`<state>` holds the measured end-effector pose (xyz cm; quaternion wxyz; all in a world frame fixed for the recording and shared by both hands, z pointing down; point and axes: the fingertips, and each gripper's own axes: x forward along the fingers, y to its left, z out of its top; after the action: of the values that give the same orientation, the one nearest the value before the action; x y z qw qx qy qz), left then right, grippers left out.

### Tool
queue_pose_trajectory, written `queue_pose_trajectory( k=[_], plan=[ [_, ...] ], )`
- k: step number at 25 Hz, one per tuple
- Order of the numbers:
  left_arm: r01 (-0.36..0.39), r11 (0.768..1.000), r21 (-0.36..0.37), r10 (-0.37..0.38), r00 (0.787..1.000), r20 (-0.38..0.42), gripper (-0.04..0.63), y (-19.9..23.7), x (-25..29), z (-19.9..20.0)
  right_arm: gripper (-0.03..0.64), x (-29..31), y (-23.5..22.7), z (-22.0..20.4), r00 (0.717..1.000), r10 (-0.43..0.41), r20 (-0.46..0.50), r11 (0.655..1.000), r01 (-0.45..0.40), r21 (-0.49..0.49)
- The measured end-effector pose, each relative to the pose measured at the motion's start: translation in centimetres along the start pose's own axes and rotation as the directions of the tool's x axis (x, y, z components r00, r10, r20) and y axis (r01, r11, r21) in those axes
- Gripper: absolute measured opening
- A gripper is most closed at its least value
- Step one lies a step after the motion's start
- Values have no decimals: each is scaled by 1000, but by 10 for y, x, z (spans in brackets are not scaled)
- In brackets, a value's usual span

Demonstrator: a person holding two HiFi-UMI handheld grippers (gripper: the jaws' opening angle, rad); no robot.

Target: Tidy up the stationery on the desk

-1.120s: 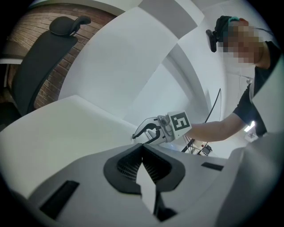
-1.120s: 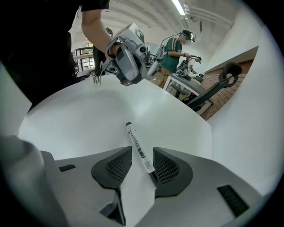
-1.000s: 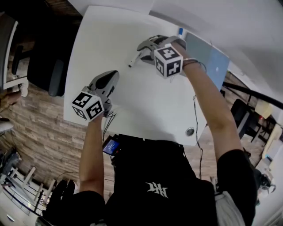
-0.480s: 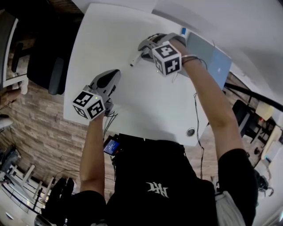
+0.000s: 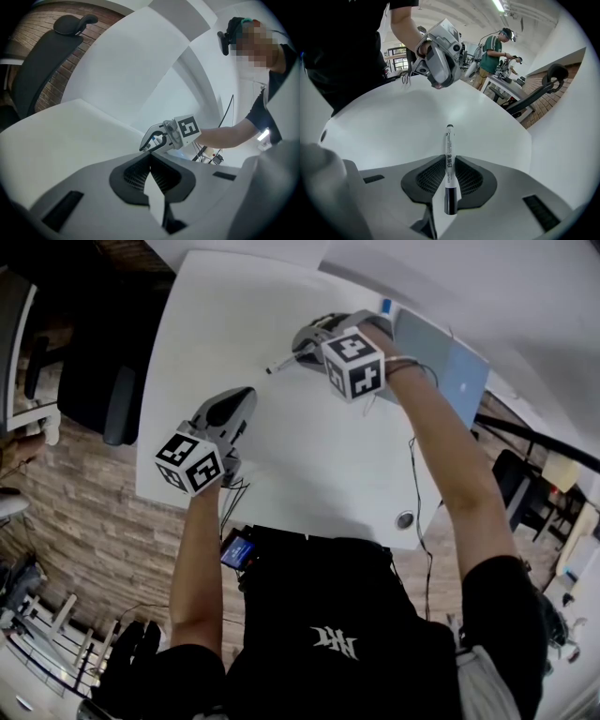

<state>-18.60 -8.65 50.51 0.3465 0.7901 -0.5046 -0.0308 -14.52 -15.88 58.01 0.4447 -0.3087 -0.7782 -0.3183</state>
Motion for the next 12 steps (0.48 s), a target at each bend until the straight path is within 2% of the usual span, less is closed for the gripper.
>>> queue_pose_trajectory(
  k=[4, 7, 9, 12],
  plan=[
    [10, 1000, 7, -10, 1000, 1, 3, -2, 1, 4, 86, -13, -11, 5, 997, -55, 49, 995, 51, 81],
    [22, 1000, 16, -22, 1000, -1, 3, -5, 2, 9, 86, -32, -26, 8, 983, -144, 118, 966, 113, 233],
    [33, 999, 23, -33, 999, -4, 3, -8, 4, 13, 86, -48, -37, 5, 958, -231, 168, 910, 152, 385],
    [58, 998, 39, -58, 998, -12, 3, -14, 11, 17, 86, -74, -49, -11, 906, -377, 195, 767, 187, 613]
  ],
)
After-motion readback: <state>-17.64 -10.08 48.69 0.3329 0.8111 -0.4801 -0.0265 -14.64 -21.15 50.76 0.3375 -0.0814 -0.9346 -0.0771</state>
